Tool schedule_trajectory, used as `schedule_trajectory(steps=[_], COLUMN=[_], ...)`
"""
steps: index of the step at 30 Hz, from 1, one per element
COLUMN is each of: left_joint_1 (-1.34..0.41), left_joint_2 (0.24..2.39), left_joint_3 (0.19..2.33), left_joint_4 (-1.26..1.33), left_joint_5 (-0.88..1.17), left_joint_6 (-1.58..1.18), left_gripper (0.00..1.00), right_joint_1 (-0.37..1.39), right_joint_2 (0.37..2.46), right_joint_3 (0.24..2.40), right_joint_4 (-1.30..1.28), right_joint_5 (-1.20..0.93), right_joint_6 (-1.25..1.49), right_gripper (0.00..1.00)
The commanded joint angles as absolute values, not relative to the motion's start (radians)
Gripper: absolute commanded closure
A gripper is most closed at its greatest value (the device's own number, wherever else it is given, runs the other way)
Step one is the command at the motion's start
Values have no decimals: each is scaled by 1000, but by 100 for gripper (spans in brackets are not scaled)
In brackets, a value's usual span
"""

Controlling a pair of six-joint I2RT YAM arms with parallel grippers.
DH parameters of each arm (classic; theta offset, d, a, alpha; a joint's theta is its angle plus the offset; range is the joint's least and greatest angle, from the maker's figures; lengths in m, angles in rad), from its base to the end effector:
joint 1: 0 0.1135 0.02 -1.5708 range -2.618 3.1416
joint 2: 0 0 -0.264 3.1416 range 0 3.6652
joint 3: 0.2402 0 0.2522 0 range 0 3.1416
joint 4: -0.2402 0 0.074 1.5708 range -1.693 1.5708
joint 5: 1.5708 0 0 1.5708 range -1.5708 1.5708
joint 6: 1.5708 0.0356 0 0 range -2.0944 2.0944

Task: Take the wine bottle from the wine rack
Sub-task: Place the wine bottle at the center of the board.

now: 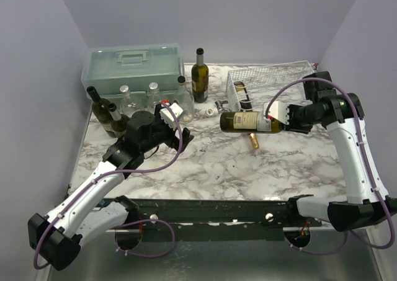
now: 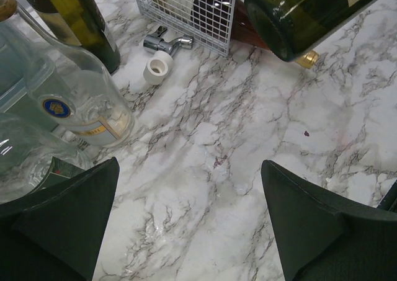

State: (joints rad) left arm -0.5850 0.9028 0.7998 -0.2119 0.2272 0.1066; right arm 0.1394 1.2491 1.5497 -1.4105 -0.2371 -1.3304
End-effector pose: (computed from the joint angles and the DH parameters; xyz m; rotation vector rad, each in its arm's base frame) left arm 0.1704 -0.1225 0.3216 0.7949 1.7405 -0.5394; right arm 0.1979 0.0362 0.3965 -1.8172 1.9011 -0.0868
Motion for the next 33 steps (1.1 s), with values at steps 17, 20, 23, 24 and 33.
schedule_trajectory(steps=[17,20,23,24,33], left_joint_1=[-591,-591,-591,-591,-590], left_joint_2=[899,896,892,891,886], left_joint_3=[785,786,785,785,785], left_joint_4=[-210,-212,-210,-211,-211], left_joint_5=[202,201,199,199,199], left_joint_6=[126,127,128,128,130], left_gripper=[1,1,1,1,1], right_joint_1=[711,792,866,887,1028], right_joint_2=[1356,1373,1389,1395,1439], right_joint_3=[1663,1663,1655,1648,1641], right_joint_4=[-1395,-1407,-1414,-1416,-1420], right_joint_5=[273,350,438,470,654], right_joint_6=[-1159,-1135,-1119,-1115,-1114], right_gripper=[100,100,100,100,100])
